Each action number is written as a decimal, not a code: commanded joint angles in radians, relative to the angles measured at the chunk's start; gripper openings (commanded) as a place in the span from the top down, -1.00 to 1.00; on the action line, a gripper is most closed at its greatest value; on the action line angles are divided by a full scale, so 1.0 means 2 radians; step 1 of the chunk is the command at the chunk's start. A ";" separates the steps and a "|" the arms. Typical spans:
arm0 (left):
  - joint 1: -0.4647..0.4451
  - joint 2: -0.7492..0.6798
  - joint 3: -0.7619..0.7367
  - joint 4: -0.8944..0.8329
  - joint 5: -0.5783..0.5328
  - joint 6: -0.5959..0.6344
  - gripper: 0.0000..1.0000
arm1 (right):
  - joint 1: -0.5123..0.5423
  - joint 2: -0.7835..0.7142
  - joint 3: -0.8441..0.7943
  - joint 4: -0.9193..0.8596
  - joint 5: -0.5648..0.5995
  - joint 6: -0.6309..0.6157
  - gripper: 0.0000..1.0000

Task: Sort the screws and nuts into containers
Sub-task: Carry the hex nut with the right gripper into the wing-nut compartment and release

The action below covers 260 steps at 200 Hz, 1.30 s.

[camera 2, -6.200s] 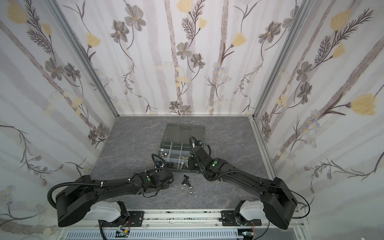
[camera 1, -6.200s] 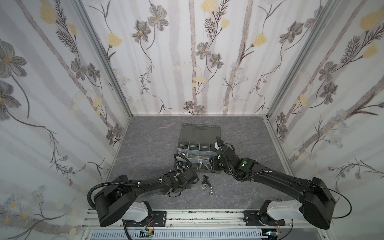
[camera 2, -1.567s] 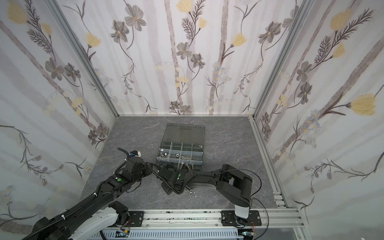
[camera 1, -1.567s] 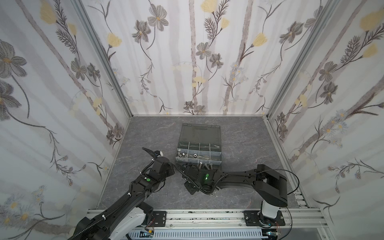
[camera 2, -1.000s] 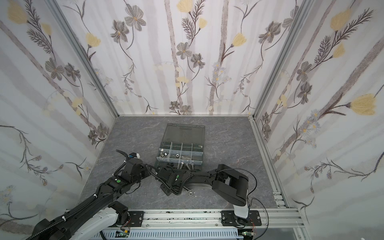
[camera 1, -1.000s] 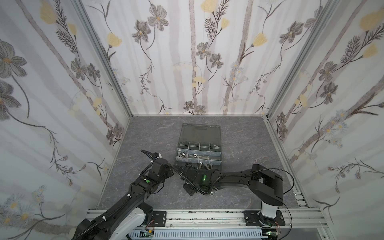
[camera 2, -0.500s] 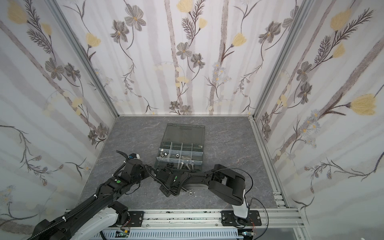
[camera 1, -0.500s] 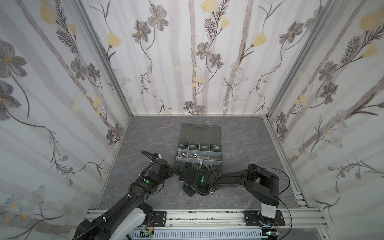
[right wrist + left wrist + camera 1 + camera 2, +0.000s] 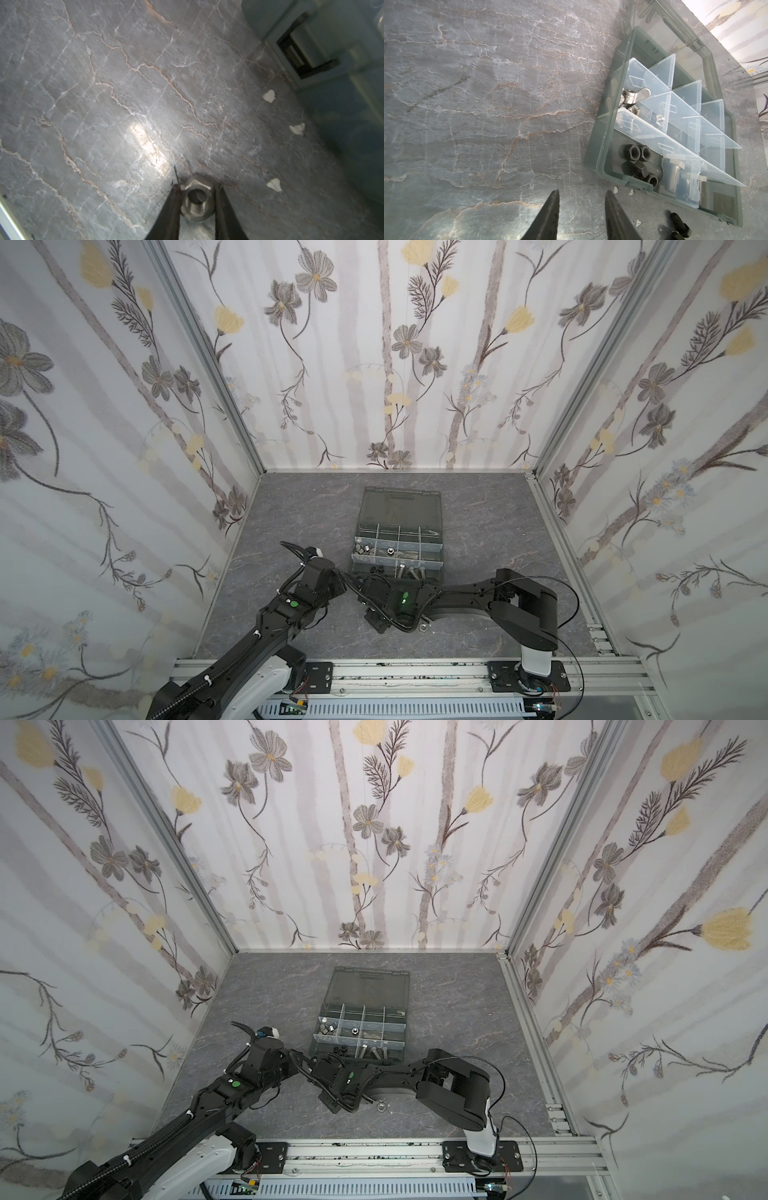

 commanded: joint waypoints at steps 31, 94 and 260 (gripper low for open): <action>0.001 -0.003 -0.001 0.006 0.000 -0.004 0.22 | -0.026 -0.053 0.010 -0.004 0.010 -0.008 0.63; 0.001 -0.008 -0.003 0.006 0.008 -0.006 0.22 | -0.123 -0.085 0.054 -0.018 0.008 -0.014 0.62; 0.001 -0.012 -0.010 0.006 0.018 -0.012 0.22 | -0.183 0.035 0.170 -0.052 0.004 -0.004 0.32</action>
